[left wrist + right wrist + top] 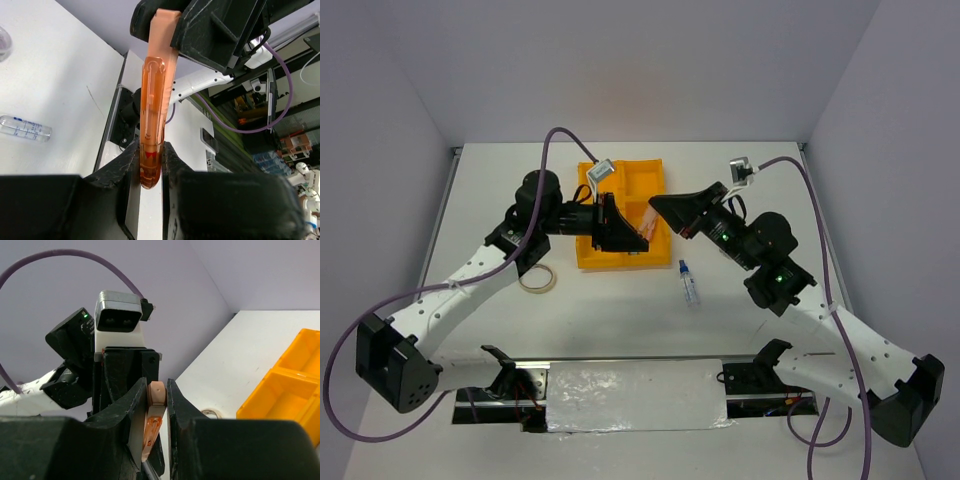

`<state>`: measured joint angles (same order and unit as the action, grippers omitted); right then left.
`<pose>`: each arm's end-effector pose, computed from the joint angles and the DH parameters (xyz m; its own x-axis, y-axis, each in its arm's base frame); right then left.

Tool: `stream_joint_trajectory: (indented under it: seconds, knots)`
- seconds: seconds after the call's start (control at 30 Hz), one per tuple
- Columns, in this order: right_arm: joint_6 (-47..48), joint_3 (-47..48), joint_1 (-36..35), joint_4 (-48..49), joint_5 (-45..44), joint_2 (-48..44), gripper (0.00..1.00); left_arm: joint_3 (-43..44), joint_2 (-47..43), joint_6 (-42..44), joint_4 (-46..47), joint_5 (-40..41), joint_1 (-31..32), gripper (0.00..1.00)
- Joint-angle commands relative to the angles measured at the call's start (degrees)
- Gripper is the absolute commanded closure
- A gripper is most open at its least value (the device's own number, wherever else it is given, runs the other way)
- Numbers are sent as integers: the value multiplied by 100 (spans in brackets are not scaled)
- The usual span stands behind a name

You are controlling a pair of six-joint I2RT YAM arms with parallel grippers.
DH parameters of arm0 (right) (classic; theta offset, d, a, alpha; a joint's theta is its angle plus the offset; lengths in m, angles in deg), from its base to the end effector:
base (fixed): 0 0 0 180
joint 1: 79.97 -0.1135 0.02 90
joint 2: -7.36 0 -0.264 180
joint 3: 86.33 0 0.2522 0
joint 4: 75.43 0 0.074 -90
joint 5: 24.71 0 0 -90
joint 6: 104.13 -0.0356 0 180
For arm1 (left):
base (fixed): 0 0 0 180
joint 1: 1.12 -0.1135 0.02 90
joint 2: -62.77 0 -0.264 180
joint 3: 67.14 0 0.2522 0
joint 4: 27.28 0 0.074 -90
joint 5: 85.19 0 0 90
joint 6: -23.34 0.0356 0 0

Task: Sort the stationery into containers
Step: Close the pen cap on the pen.

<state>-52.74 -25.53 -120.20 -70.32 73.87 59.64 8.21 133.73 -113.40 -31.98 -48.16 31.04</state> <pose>0.1600 0.1423 0.3854 -0.3270 0.5316 -0.7813 -0.6978 0.4218 0.5790 0.2226 -0.1735 0.3818 -0.7288 -0.0599 -0.6822 0.6795 0.0603 -0.7312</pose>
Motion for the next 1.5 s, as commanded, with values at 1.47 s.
stream_joint_trajectory:
  seconds: [1.47]
  knots:
    - [240, -169, -407, -745, 3089, 415, 100, 231, -170, 77, 1625, 1147, -298, 100]
